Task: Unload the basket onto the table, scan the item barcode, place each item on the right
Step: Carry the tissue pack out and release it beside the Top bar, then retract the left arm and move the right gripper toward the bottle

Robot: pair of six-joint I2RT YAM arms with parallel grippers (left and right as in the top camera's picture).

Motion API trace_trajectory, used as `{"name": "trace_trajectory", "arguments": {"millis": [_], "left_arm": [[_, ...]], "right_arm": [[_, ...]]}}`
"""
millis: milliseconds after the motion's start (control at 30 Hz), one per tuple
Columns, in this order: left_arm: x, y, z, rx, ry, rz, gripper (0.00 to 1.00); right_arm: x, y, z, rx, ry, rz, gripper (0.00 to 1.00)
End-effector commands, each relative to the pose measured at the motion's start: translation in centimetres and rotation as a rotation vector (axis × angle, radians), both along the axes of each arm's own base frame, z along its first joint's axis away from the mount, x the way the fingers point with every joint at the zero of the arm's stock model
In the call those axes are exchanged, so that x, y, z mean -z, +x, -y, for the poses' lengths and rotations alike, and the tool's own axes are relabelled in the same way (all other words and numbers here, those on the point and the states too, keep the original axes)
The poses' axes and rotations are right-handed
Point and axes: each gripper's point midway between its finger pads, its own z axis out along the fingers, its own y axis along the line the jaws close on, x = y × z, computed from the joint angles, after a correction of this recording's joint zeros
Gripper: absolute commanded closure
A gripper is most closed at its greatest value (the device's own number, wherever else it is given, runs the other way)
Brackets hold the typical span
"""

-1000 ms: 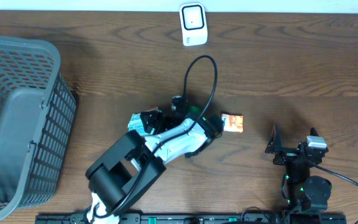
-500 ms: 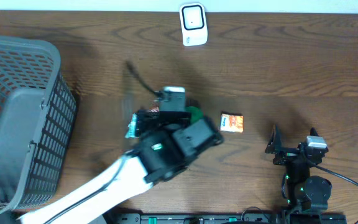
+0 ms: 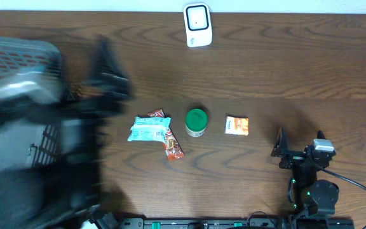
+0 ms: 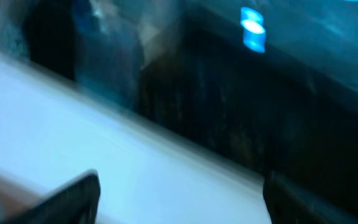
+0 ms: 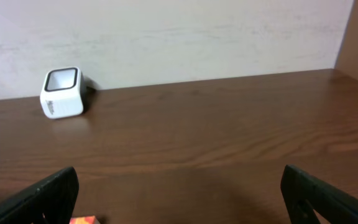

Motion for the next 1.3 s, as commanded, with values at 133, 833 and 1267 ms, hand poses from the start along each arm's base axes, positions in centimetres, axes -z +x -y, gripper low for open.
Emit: {"name": "trace_trajectory", "arguments": {"millis": [133, 833, 1267], "left_arm": [[-6.5, -2.3, -9.2, -0.627, 0.425, -0.196, 0.16], [0.8, 3.7, -11.3, -0.604, 0.549, -0.425, 0.16], [2.9, -2.2, -12.0, -0.462, 0.484, -0.275, 0.15]], "right_arm": [[0.0, 0.0, -2.6, -0.136, 0.154, 0.000, 0.01], [0.3, 0.8, -6.5, -0.238, 0.414, -0.920, 0.01], [-2.6, 6.0, -11.9, -0.451, 0.610, -1.016, 0.01]]}}
